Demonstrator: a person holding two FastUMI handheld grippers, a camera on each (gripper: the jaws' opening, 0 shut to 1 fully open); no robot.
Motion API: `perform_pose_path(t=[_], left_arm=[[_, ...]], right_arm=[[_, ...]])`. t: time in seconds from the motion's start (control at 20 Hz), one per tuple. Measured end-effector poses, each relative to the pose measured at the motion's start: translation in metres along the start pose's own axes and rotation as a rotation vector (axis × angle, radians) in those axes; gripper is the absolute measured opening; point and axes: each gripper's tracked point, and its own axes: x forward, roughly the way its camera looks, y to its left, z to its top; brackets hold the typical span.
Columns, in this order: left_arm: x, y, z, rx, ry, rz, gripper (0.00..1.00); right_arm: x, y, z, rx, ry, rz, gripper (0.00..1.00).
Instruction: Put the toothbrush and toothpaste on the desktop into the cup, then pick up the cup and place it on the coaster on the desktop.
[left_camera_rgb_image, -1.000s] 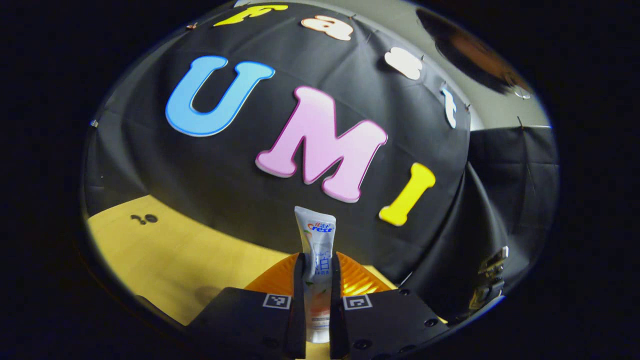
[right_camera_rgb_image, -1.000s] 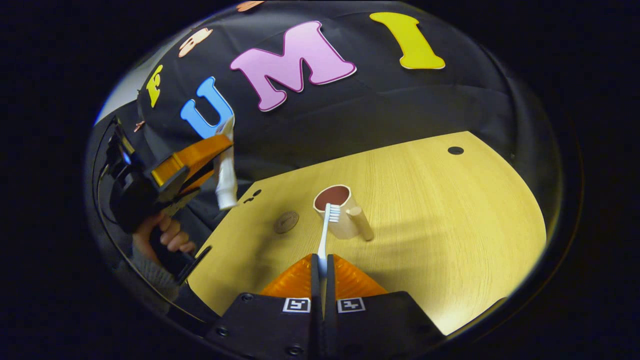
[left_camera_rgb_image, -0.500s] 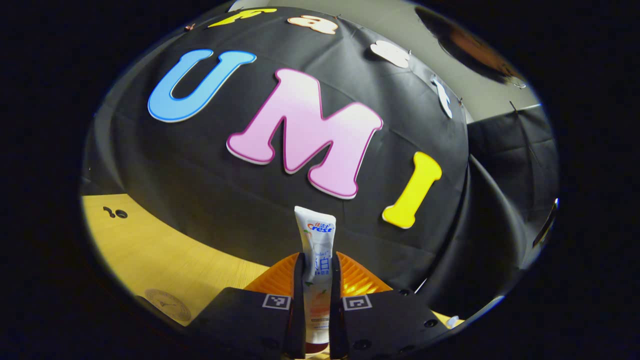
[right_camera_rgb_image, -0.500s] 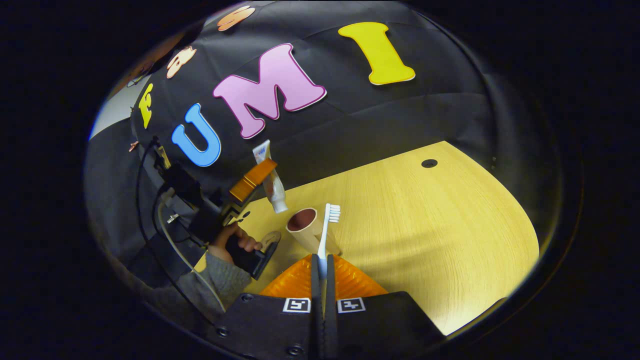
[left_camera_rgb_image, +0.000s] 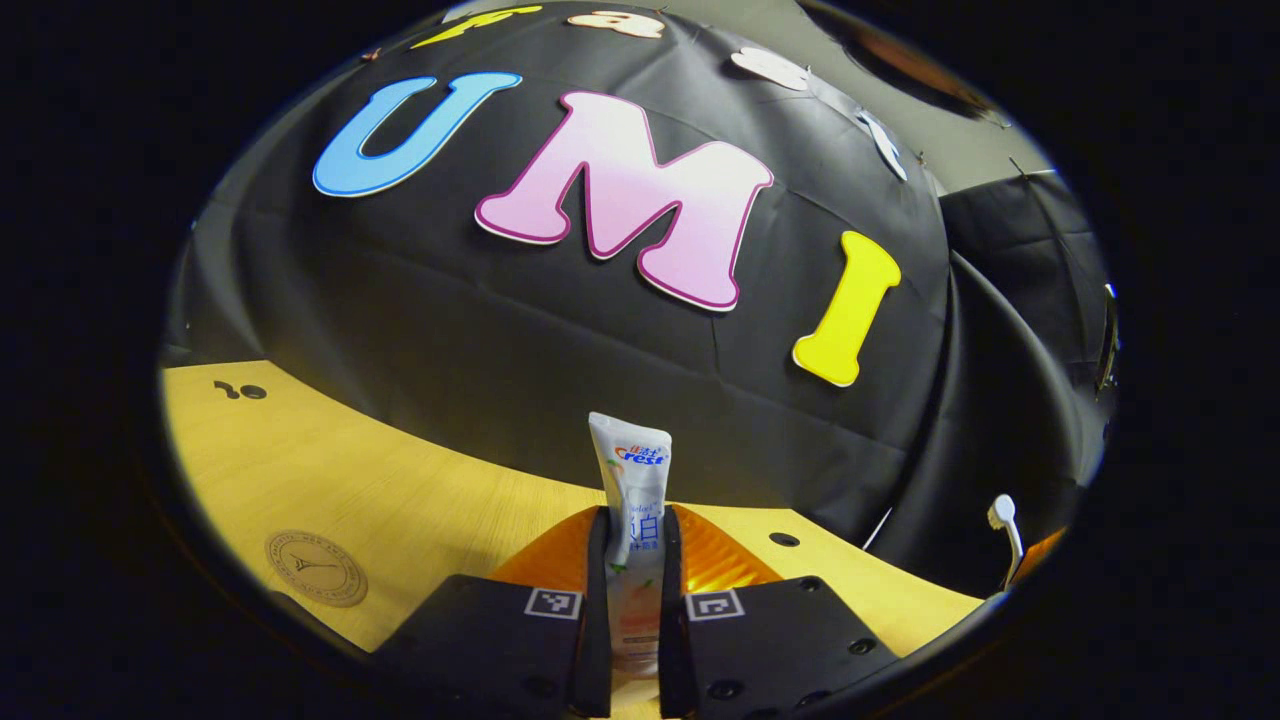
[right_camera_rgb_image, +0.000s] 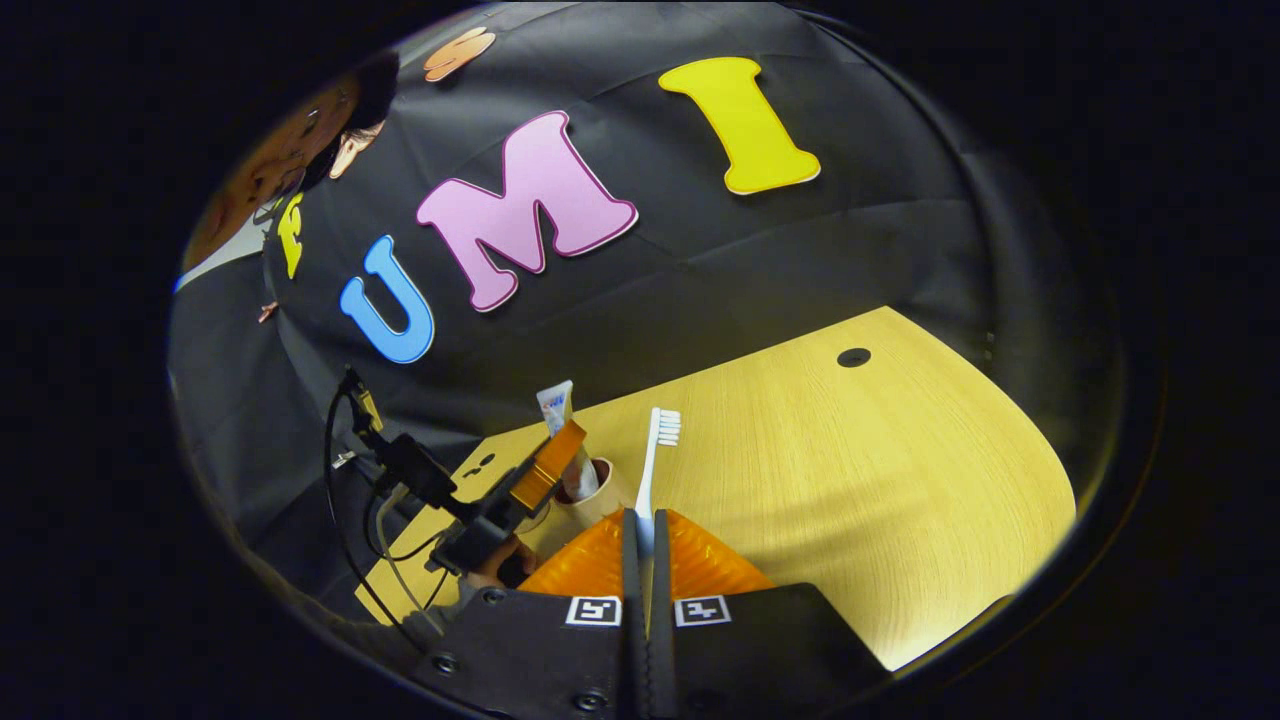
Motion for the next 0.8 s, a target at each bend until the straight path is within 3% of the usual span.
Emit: perform_pose_path(t=[0.25,0.35,0.4,0.55,0.6,0.65,0.8], left_arm=[[-0.008,0.0,-0.008,-0.017,0.007,0.002,0.34],[-0.011,0.0,-0.01,-0.03,0.011,0.002,0.32],[-0.012,0.001,-0.011,-0.035,0.012,0.005,0.38],[-0.018,0.0,-0.009,-0.063,0.006,-0.008,0.42],[-0.02,-0.001,-0.006,-0.073,0.001,-0.011,0.53],[-0.023,-0.001,-0.003,-0.081,-0.008,-0.011,0.46],[-0.034,0.002,0.01,-0.094,-0.03,0.001,0.57]], right_arm=[[0.017,0.007,0.027,-0.023,-0.081,0.029,0.05],[0.028,0.01,0.046,-0.033,-0.135,0.041,0.05],[0.032,0.013,0.055,-0.034,-0.164,0.049,0.05],[0.049,0.024,0.08,-0.043,-0.241,0.082,0.05],[0.055,0.028,0.089,-0.054,-0.265,0.092,0.05],[0.061,0.033,0.098,-0.064,-0.289,0.104,0.05],[0.075,0.053,0.118,-0.086,-0.36,0.15,0.05]])
